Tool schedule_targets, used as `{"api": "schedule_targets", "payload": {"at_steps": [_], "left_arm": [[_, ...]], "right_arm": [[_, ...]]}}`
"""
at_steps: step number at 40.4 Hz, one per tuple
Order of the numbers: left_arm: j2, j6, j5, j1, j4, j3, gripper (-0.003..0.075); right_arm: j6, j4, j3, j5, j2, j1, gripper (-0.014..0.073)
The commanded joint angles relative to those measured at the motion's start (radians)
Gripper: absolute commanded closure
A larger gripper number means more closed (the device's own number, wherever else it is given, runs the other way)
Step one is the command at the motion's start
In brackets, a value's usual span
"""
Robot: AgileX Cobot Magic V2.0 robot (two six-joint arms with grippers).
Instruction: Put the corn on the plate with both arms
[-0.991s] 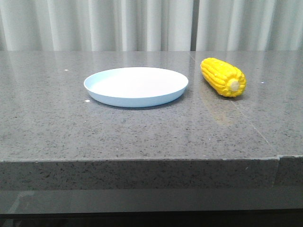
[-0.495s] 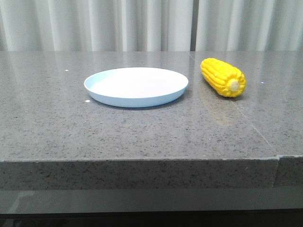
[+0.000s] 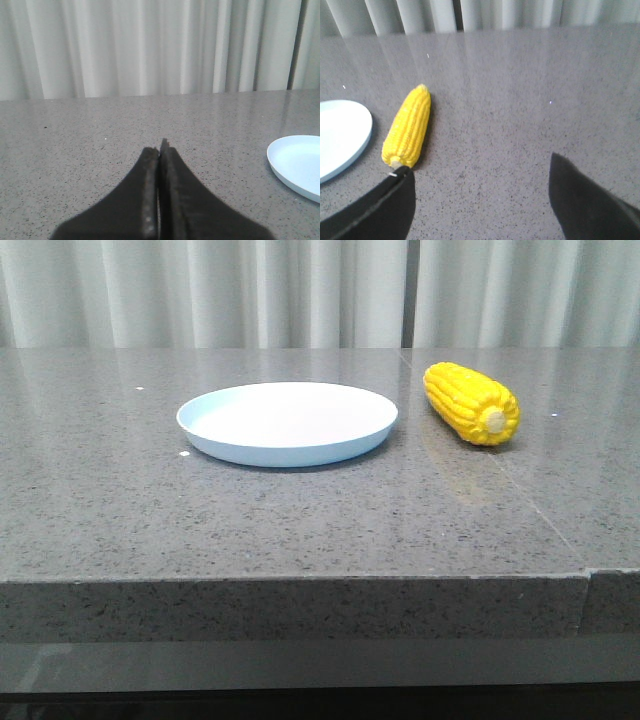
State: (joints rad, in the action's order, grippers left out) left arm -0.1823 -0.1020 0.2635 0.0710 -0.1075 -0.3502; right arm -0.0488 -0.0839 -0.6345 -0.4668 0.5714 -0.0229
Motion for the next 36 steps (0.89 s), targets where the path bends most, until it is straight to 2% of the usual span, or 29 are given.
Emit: {"api": "schedule_targets", "payload": {"at_steps": [1,9,18,26,36], "left_arm": [[-0.010,-0.007,-0.084,0.000,-0.002,-0.026,0.0741],[-0.010,-0.007,-0.084,0.000,-0.002,-0.026,0.0741],[-0.010,-0.007,-0.084,0.000,-0.002,-0.026,0.0741],[-0.010,-0.007,-0.084,0.000,-0.002,-0.026,0.0741],[-0.010,-0.007,-0.084,0.000,-0.002,-0.026,0.0741]], "right_arm": [[0.008,-0.015,-0.112,0.024,0.145,0.003,0.0018],[0.008,-0.085,-0.318,-0.094,0.456,-0.008,0.0018],[0.008,-0.103,-0.478,-0.133,0.720,-0.122,0.0018],[0.008,-0.186,-0.635,-0.185,0.903,-0.196,0.0018],[0.008,-0.188,-0.799,-0.240,1.089,-0.199,0.0018]]}}
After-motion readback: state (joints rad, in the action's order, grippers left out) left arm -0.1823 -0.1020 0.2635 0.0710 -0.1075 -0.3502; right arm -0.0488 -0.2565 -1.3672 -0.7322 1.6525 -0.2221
